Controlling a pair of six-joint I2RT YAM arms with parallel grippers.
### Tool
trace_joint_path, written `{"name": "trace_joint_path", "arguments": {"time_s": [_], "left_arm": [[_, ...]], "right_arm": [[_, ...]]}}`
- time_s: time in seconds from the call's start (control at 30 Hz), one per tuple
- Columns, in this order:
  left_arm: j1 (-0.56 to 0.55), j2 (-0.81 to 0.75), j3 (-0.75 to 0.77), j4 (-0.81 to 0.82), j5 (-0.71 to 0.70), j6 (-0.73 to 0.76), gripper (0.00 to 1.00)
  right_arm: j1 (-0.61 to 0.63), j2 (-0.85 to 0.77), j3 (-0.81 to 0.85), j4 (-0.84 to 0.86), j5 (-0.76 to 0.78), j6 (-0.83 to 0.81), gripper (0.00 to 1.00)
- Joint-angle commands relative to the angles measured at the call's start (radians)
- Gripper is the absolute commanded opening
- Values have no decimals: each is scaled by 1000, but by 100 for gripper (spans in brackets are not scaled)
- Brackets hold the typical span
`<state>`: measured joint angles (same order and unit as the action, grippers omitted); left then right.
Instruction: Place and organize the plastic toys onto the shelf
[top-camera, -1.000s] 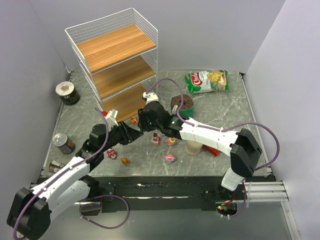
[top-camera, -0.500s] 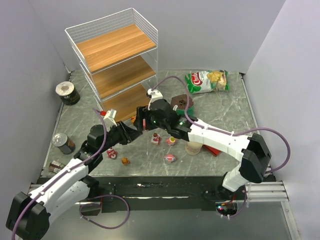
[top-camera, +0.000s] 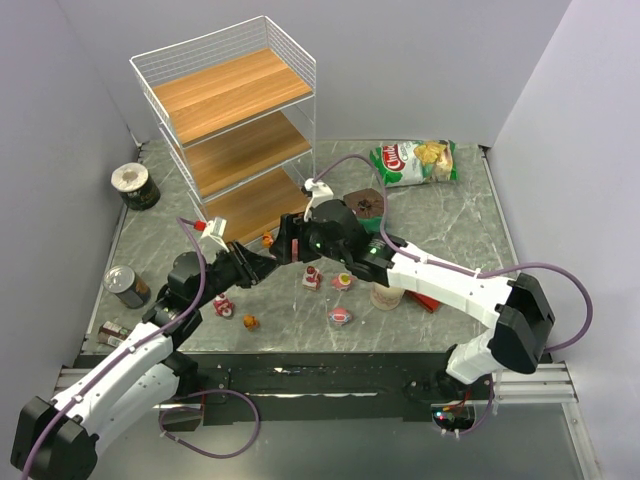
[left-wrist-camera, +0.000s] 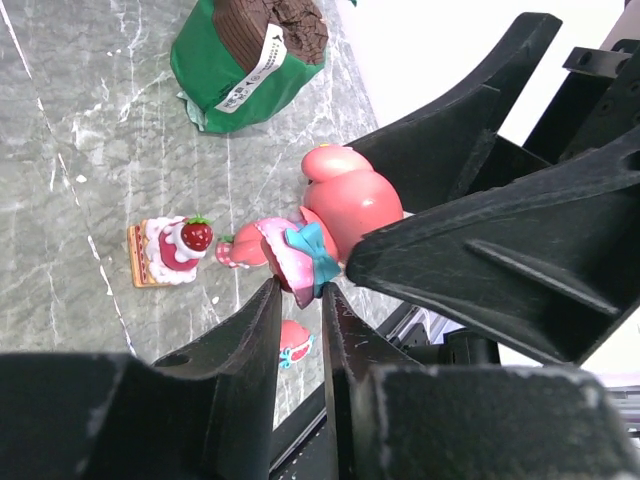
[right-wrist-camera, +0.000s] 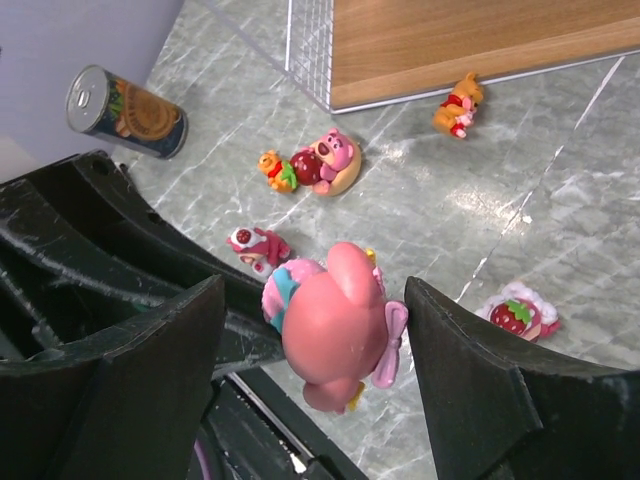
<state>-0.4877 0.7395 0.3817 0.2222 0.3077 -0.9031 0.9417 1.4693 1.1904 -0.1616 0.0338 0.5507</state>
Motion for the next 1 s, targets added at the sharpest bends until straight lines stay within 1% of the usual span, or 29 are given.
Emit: {"name": "trace_joint_path", "arguments": {"time_s": [0.0,0.33,0.7,0.97], "left_arm": [[0,-14,20,75,-7,4,1],[0,-28,20,77,-19,-5,1],[0,-17,13,69,-36,-17,1],[0,4,16,9,-59,10,1]], "right_arm": [[-9,-63,-12,57,-15,15,79],[-17,-89,-38,62,-5,28,79],[-23,-67,-48,56,-15,32,75],[-26,-70,-146,-9,23,11,75]]}}
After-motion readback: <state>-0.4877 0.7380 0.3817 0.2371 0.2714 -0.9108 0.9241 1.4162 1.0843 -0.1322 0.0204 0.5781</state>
